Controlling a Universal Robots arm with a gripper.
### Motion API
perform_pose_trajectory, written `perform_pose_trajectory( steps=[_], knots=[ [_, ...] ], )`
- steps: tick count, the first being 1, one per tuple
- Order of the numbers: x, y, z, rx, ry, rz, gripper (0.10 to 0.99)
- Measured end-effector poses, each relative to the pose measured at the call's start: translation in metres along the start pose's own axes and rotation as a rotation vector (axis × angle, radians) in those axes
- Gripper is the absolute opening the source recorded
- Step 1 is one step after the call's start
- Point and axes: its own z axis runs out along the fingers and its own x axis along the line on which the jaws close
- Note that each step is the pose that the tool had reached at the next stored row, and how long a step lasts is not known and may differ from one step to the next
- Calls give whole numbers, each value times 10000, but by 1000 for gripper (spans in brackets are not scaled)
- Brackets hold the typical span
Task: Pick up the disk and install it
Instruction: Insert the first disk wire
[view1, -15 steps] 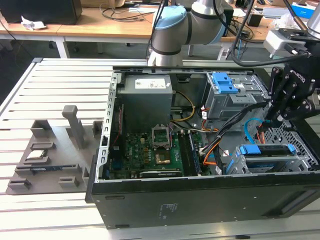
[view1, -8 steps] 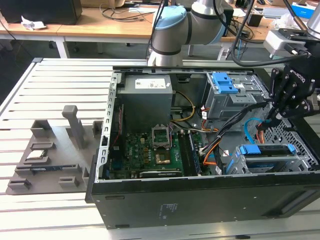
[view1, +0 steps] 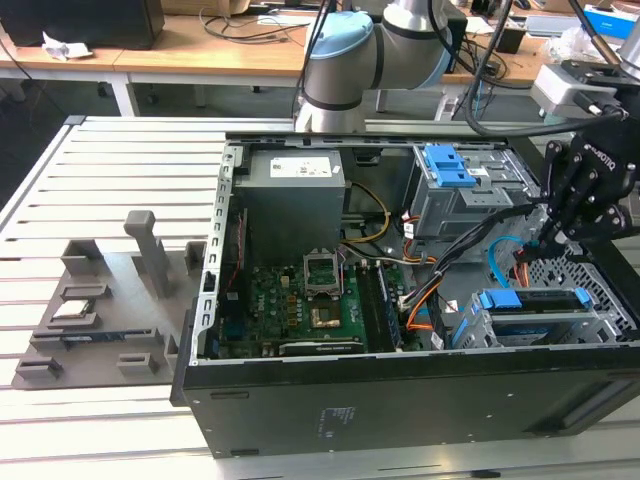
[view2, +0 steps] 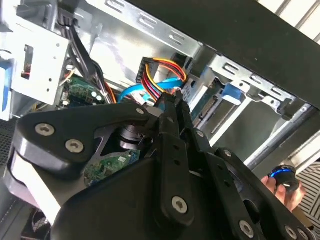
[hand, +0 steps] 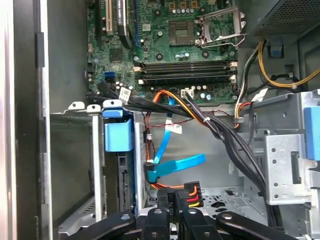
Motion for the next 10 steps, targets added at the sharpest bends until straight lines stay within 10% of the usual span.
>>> perform_pose_trajectory(
  steps=[10],
  knots=[
    [312,-18,72,1,6,0,169]
  ],
)
